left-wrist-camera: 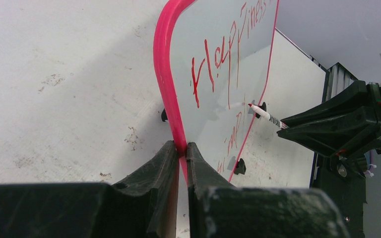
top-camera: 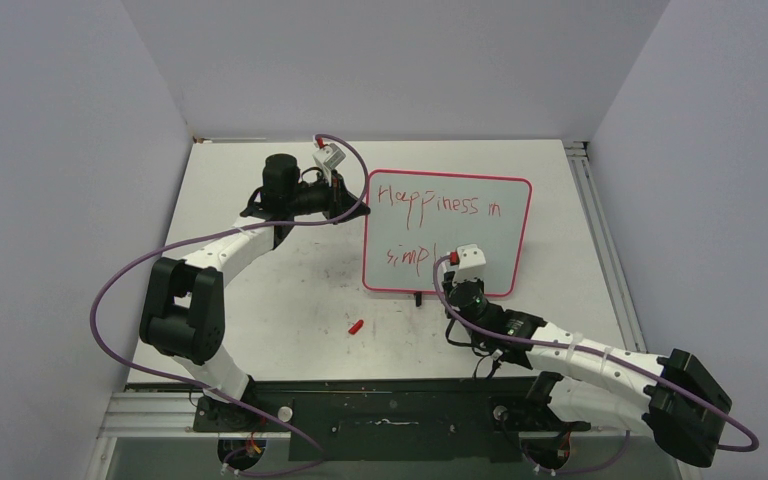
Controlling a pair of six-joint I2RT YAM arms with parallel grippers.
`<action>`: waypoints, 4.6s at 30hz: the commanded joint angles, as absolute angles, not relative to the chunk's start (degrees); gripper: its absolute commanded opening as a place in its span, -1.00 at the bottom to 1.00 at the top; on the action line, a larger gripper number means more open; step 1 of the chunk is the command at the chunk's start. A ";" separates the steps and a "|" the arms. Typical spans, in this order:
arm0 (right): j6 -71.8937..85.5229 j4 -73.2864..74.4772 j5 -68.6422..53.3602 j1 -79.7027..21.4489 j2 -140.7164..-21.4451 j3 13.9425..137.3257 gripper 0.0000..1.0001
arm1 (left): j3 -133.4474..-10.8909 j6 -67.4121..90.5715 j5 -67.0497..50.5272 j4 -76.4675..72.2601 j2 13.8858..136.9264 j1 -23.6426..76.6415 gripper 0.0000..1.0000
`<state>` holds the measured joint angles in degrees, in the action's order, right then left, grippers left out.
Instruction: Write a sentence on the whiteboard
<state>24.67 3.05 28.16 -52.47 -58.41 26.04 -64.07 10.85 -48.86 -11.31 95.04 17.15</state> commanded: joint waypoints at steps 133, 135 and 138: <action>30.36 5.93 27.35 -51.99 -58.20 23.99 -0.89 | -65.31 10.72 -51.15 -14.15 91.57 16.88 -1.00; 30.89 6.72 28.09 -51.92 -58.05 23.99 -0.89 | -65.37 10.72 -51.15 -14.15 91.50 16.88 -1.00; 31.47 7.42 28.60 -51.64 -57.76 23.99 -0.89 | -65.35 10.72 -51.11 -14.15 91.42 16.87 -1.00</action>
